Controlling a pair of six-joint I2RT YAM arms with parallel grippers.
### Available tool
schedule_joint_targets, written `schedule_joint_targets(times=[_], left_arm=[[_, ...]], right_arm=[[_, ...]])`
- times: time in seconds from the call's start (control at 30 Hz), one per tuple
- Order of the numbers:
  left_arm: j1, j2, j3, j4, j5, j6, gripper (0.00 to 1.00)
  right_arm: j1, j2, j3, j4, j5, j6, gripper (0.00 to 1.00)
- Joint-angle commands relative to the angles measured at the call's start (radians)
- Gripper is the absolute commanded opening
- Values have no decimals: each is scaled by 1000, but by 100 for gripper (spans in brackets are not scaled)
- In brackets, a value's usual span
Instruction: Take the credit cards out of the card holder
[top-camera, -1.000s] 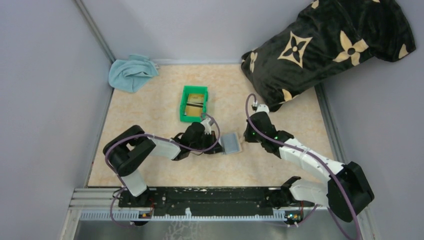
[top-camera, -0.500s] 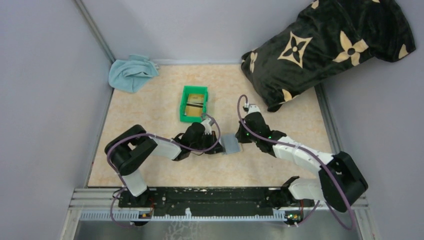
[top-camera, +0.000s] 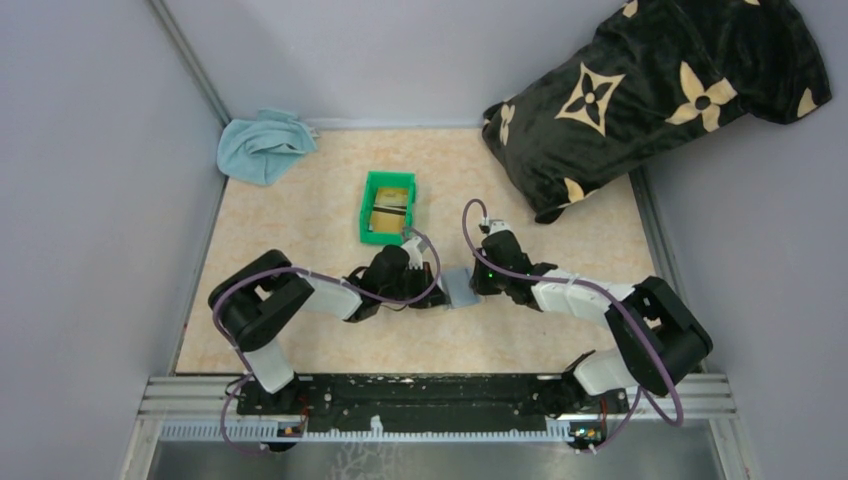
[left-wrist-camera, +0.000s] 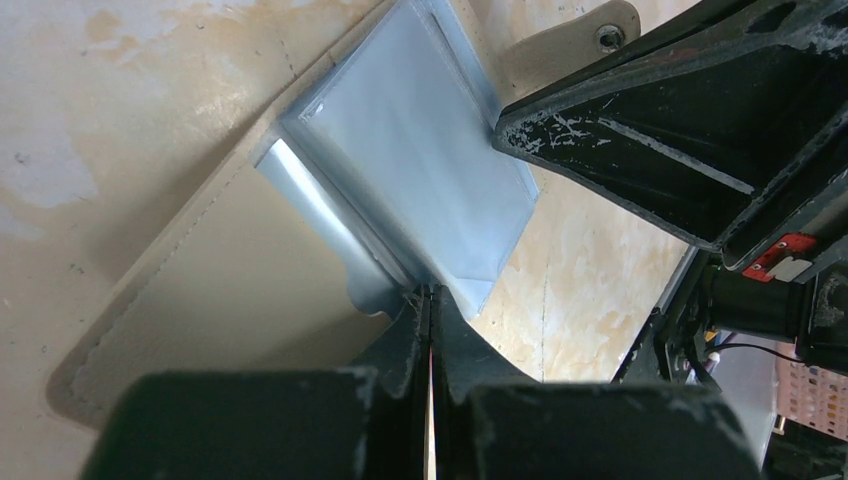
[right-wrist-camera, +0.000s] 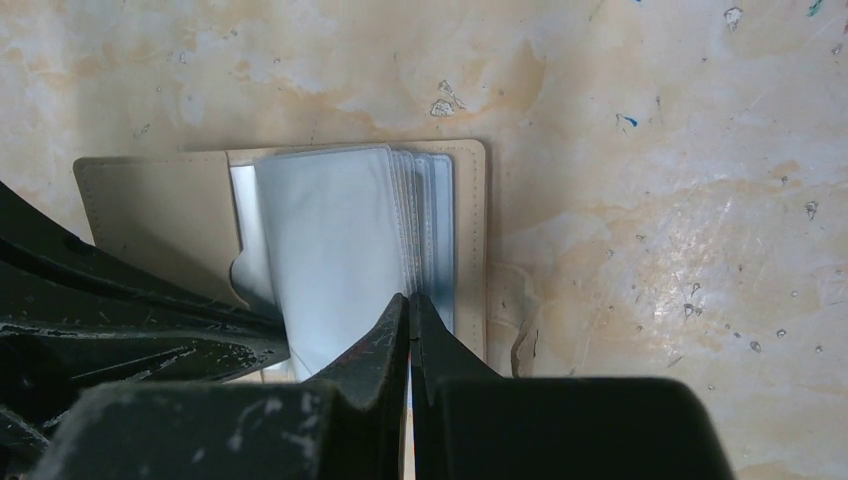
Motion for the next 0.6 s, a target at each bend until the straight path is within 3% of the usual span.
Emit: schedule_joint_targets(times=[0.0, 0.3, 0.57], left_arm=[[-10, -45, -27, -52, -12, 20, 0], [-10, -200, -95, -125, -66, 28, 0], [-10, -161, -159, -89, -100, 15, 0]], right_arm=[[-4, 5, -15, 53, 9, -9, 0], [-13, 8, -41, 67, 13, -9, 0], [-14, 26, -34, 67, -4, -9, 0]])
